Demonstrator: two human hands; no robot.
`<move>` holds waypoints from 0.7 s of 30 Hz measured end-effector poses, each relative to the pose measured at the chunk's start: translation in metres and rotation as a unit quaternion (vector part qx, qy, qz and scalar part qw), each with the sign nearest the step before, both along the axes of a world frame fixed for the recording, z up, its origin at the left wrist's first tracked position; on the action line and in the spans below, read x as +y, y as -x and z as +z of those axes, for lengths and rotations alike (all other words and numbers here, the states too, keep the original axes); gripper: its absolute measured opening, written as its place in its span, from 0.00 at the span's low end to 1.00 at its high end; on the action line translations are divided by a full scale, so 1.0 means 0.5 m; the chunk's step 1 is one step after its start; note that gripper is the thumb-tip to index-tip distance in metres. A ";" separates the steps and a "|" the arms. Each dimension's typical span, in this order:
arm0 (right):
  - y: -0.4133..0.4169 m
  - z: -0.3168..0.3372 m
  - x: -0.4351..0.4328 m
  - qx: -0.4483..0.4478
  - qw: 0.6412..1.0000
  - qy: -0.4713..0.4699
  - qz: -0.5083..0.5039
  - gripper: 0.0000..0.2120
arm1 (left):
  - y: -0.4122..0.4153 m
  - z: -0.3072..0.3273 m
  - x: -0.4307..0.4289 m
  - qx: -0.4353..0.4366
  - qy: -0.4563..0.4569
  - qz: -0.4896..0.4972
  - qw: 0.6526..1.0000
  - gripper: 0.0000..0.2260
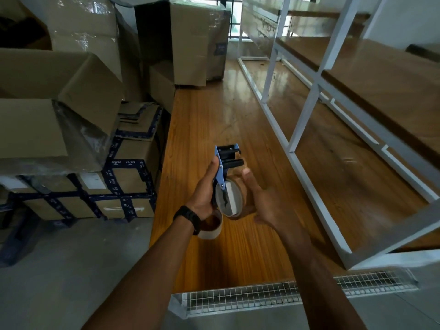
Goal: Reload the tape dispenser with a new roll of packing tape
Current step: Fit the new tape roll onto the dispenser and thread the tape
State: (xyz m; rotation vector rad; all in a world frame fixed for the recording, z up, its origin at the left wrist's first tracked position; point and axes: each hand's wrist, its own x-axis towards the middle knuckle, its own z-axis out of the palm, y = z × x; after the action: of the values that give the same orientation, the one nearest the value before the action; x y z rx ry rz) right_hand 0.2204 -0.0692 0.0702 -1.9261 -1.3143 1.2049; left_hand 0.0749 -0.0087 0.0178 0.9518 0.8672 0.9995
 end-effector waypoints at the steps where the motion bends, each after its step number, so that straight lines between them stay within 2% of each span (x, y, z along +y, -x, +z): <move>1: -0.003 0.005 0.002 -0.110 0.991 -0.073 -0.010 0.36 | -0.001 -0.003 -0.004 -0.001 0.001 0.004 1.000 0.30; 2: -0.009 0.006 0.006 -0.159 0.974 -0.160 -0.010 0.35 | -0.001 -0.007 -0.005 0.000 0.001 0.009 1.000 0.31; 5: -0.028 0.017 0.026 -0.145 0.919 -0.358 0.082 0.26 | 0.003 -0.010 -0.013 0.014 -0.004 0.021 1.000 0.29; 7: -0.033 0.009 0.053 -0.179 0.884 -0.411 0.134 0.20 | 0.002 -0.011 -0.014 0.026 -0.013 0.017 0.999 0.31; 10: -0.020 0.008 0.076 -0.178 0.852 -0.478 0.116 0.08 | -0.001 -0.016 -0.015 0.030 0.003 0.004 1.000 0.39; 13: -0.008 -0.001 0.071 -0.189 0.832 -0.515 0.084 0.06 | -0.004 -0.021 -0.021 0.027 0.009 -0.017 0.999 0.33; 14: -0.003 -0.005 0.069 -0.187 0.837 -0.509 0.076 0.08 | -0.006 -0.022 -0.025 0.022 0.009 -0.018 1.000 0.31; 18: 0.021 -0.015 0.056 -0.136 0.899 -0.417 0.004 0.11 | -0.014 -0.026 -0.028 0.003 0.000 0.019 1.000 0.24; 21: 0.038 -0.012 0.051 -0.148 0.901 -0.408 -0.001 0.09 | -0.027 -0.022 -0.030 0.006 -0.024 0.054 0.998 0.23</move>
State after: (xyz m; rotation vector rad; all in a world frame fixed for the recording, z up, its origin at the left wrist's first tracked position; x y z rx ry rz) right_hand 0.2017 -0.0439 0.0643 -1.4858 -1.6194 0.2410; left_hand 0.0883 -0.0237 0.0067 0.9610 0.9153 1.1119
